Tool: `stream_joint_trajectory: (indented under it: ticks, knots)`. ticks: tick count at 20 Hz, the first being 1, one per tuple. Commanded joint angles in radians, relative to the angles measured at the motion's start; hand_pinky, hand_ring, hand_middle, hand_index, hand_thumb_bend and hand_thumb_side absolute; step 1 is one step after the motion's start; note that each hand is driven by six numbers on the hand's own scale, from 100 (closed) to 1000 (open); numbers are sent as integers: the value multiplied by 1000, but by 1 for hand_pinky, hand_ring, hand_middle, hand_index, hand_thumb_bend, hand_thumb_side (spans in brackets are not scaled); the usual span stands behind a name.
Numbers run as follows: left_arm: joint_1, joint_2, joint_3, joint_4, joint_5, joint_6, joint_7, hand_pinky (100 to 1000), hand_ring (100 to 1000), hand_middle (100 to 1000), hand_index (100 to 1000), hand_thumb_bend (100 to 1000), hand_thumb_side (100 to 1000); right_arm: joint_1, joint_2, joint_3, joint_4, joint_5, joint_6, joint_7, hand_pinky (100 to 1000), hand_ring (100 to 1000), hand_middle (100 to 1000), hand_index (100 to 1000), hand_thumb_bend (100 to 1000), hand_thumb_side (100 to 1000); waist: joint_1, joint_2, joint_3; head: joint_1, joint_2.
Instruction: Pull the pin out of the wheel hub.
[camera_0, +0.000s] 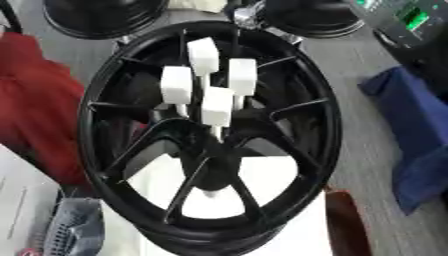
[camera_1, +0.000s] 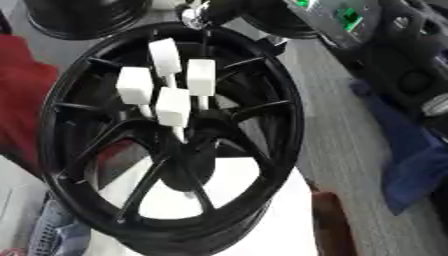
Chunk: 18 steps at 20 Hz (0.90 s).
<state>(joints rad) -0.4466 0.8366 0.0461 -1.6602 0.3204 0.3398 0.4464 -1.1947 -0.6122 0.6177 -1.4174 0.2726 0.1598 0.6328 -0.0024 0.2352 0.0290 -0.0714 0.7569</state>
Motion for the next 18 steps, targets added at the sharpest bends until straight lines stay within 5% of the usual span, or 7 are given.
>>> stream_joint_trajectory:
  ticks: [1, 8, 18]
  knots:
    - [-5, 50, 11, -5, 1, -3, -2, 821, 844, 801, 895, 245, 871, -12, -38, 0, -33, -24, 18, 9, 873, 803, 813, 897, 100, 745, 4, -13, -1, 2, 12]
    - [6, 55, 15, -3, 2, -6, -1, 821, 844, 803, 895, 248, 869, 23, -101, 9, -133, -62, 27, 27, 876, 805, 815, 897, 100, 726, 5, -12, -5, 12, 13]
    - [12, 59, 17, 1, 2, -9, -5, 822, 844, 804, 895, 253, 864, 47, -137, 12, -230, -81, -28, 62, 882, 819, 829, 906, 100, 646, 10, -23, -10, 39, 13]
